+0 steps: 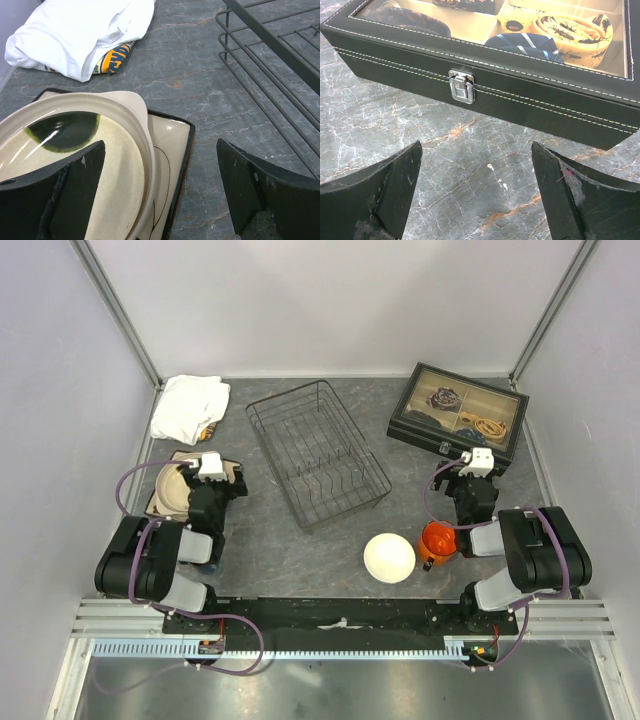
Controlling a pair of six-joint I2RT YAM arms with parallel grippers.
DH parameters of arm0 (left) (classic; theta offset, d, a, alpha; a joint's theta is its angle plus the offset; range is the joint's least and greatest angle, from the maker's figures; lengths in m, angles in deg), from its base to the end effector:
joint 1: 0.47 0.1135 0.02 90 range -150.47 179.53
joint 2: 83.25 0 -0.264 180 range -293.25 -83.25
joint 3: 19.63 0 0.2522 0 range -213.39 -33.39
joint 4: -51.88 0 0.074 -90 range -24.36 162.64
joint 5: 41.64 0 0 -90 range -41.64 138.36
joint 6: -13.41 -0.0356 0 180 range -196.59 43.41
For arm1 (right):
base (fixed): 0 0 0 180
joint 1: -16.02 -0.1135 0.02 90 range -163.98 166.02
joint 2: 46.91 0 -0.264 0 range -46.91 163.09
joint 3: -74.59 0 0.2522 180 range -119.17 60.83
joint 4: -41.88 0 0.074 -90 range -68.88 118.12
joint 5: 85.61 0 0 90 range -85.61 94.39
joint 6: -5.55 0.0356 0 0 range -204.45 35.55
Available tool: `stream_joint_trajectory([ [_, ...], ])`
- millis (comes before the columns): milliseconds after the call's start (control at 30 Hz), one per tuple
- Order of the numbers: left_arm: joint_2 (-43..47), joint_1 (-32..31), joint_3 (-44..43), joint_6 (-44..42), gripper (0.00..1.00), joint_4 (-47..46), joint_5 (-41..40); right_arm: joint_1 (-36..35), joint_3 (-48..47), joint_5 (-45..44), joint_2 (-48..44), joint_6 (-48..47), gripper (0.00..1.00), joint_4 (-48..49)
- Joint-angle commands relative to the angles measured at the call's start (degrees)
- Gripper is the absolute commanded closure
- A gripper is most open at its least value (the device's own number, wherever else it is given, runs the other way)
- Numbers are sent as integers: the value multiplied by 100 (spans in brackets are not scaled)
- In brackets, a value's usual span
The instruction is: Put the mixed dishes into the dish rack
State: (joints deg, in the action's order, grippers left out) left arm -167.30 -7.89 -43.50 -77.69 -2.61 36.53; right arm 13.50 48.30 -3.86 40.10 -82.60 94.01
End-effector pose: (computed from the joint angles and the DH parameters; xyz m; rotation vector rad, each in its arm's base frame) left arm 0.2254 -0.0220 0.1465 -0.0320 1.6684 0.0890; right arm 0.2376 0.0053 0.1408 0.0964 1.7169 -0.0674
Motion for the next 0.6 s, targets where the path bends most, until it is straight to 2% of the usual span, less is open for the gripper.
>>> stream_joint_trajectory([
  [0,187,13,8,-21,0,-311,-143,-20,-152,-1,-34,113,2,162],
  [67,660,-49,-8,5,0,-24,-327,-20,-214,-325,-419,202,2,-362],
  [200,1741,-207,-298,5,1,1477,-609,-11,-276,-265,-1096,158,2,-963],
  [300,2401,-225,-614,461,1,2164,-662,-20,-328,-448,-1703,315,2,-1148],
  [333,2541,-233,-719,532,1,2663,-680,-20,-407,-632,-2009,612,2,-1235],
  [400,2849,-234,-1158,830,1,3201,-828,-20,-914,-1255,-2274,1113,2,-2102],
  [433,2929,-234,-1334,970,1,3839,-1064,-20,-1161,-1484,-2432,1412,2,-2576],
  [467,2990,-225,-1710,1337,1,4150,-1188,-20,-1425,-1991,-2451,2250,2,-3642],
  [500,3061,-225,-1923,1602,1,4605,-1398,-20,-1993,-2153,-2442,2554,2,-4219],
  [533,3070,-225,-2160,1831,1,5184,-1783,-20,-2225,-2241,-2338,2697,2,-4651],
  [567,3079,-225,-2580,1850,0,5425,-1778,-20,-2418,-2251,-2267,2768,2,-5177],
])
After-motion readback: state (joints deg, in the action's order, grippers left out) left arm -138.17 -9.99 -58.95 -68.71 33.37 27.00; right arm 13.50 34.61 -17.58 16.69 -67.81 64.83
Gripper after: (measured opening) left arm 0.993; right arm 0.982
